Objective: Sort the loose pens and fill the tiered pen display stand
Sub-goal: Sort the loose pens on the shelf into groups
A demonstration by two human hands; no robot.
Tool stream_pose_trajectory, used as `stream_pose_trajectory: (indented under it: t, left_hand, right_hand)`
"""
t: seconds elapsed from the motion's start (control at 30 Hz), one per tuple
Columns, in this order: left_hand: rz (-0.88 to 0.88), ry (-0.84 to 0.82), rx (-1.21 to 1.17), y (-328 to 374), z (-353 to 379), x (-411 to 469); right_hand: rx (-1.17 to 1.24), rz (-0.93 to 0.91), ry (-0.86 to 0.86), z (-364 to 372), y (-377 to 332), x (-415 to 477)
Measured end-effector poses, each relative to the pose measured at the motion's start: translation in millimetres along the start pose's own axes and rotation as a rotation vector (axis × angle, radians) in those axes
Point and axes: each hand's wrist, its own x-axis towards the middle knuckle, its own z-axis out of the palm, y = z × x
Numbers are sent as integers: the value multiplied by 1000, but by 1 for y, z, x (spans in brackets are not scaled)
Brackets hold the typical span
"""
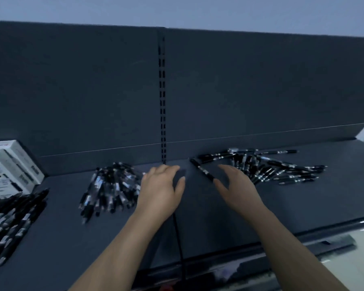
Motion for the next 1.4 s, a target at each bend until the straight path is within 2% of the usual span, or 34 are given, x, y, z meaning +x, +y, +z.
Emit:
stream_pose_trajectory:
  t: [0.37,0.47,0.57,0.77,1.03,1.3,1.4]
  left_hand:
    - [-22,-130,-112,149,121,40]
    - [-8,-193,-59,179,155,53]
    - [0,-281,90,192,179,64]
    - [-15,-338,394,198,195,82]
    - [-65,-407,461,201,192,93]
    - [-43,-412,368,187,191,94]
    - [-128,-421,162,178,188,94]
  right_hand:
    - [-63,117,-74,-90,180,14]
    - [-78,126,-116,-101,217,25]
    - [-78,98,-145,-106,241,32]
    - [-42,53,-186,-105,263,42]
    - [-51,-49,-185,-93,270,64]
    - [-153,-56,-120,-86,274,93]
    - [-193,-42,-145,-85,275,104]
